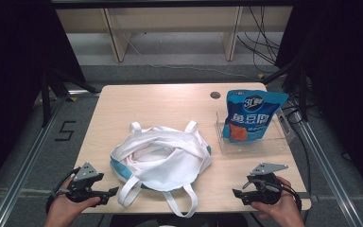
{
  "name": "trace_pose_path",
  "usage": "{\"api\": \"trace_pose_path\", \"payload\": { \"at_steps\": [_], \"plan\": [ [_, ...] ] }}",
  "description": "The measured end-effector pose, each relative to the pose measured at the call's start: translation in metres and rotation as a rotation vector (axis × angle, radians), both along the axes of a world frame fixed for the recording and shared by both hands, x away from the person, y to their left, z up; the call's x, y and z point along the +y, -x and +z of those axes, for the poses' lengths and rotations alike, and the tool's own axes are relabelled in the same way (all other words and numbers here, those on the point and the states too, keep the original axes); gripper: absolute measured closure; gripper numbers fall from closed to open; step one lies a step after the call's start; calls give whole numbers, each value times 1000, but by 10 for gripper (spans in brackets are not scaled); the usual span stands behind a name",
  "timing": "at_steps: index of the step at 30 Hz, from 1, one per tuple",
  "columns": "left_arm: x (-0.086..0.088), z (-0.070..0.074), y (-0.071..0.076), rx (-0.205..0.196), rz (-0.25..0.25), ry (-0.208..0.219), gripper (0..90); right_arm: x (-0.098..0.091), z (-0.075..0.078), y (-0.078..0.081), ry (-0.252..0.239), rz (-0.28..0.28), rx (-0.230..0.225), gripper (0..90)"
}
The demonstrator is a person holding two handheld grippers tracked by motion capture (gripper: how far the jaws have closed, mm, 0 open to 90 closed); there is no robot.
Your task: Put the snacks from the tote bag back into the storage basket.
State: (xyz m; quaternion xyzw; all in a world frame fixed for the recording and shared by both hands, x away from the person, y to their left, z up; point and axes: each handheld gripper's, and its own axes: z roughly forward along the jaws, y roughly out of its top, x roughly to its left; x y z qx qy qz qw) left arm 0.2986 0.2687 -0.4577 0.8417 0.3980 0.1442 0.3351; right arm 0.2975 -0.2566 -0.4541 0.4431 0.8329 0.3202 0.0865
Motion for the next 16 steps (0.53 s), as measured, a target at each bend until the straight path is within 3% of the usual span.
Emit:
{"api": "trace_pose_path", "payload": {
  "at_steps": [1, 2, 4, 8, 11, 12, 16],
  "plan": [
    [1, 1, 0, -3, -9, -11, 221, 0, -2, 1, 5, 10, -18, 238],
    [0, 0, 0, 2, 0, -2, 221, 1, -3, 2, -10, 2, -11, 237],
    [0, 0, 0, 1, -1, -5, 221, 1, -5, 4, 16, 17, -10, 234],
    [0, 0, -1, -8, -13, -14, 221, 2, -4, 4, 12, 0, 15, 227],
    [0, 0, -1, -7, -13, -14, 221, 0, -6, 2, 24, 24, -19, 227],
    [0, 0, -1, -7, -13, -14, 221, 1, -4, 4, 20, 3, 16, 227],
    [0, -1, 0, 3, 0, 0, 221, 2, -5, 4, 21, 4, 15, 226]
  ]
}}
